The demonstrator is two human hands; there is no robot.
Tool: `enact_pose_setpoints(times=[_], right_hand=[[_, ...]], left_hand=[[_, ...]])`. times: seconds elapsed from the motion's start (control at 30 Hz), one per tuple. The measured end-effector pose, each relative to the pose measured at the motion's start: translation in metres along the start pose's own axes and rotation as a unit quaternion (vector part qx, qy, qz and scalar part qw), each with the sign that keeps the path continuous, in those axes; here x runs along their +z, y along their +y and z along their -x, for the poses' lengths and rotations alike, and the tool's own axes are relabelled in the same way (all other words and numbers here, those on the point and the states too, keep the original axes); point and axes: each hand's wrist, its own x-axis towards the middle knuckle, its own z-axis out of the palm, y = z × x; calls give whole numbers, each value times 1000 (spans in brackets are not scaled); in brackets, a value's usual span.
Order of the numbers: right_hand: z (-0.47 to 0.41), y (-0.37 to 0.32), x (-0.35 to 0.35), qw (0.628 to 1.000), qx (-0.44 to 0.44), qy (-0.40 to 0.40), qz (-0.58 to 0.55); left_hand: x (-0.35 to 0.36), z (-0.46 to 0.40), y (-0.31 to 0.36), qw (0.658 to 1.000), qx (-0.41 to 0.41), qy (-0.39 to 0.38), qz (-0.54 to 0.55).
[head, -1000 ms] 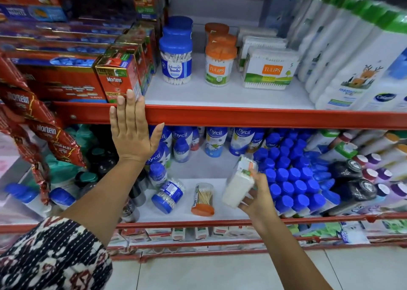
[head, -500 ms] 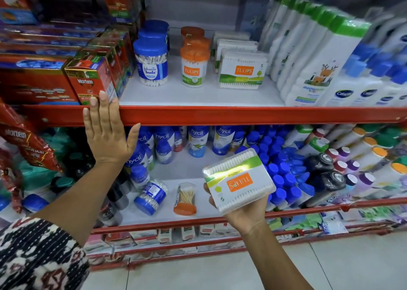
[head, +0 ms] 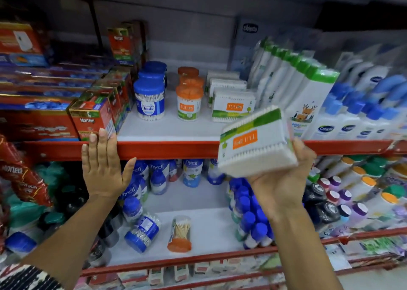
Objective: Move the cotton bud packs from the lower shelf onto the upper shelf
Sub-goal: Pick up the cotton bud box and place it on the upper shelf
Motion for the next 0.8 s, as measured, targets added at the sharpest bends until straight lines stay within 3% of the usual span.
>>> enact_pose_setpoints(times=[0.1, 0.2, 0.4, 0.5, 0.67, 0.8], right_hand=[[-25, -16, 13, 990, -81, 37, 112], [-52, -13, 11, 948, -149, 112, 257], [-82, 18, -3, 766, -301, 144, 550], [-88, 31, -9, 733, -297, 146, 595], [-90, 37, -16, 709, -254, 119, 647], [-89, 28, -15, 660, -238, 100, 705]], left_hand=[[1, -1, 0, 1000, 6, 7, -1], [3, -2, -1, 1000, 3, 16, 2], [4, -2, -1, 1000, 9, 22, 2], [4, -2, -2, 1000, 13, 23, 3], [6, -3, -3, 1000, 14, 28, -3], [6, -2, -1, 1000, 12, 27, -5]])
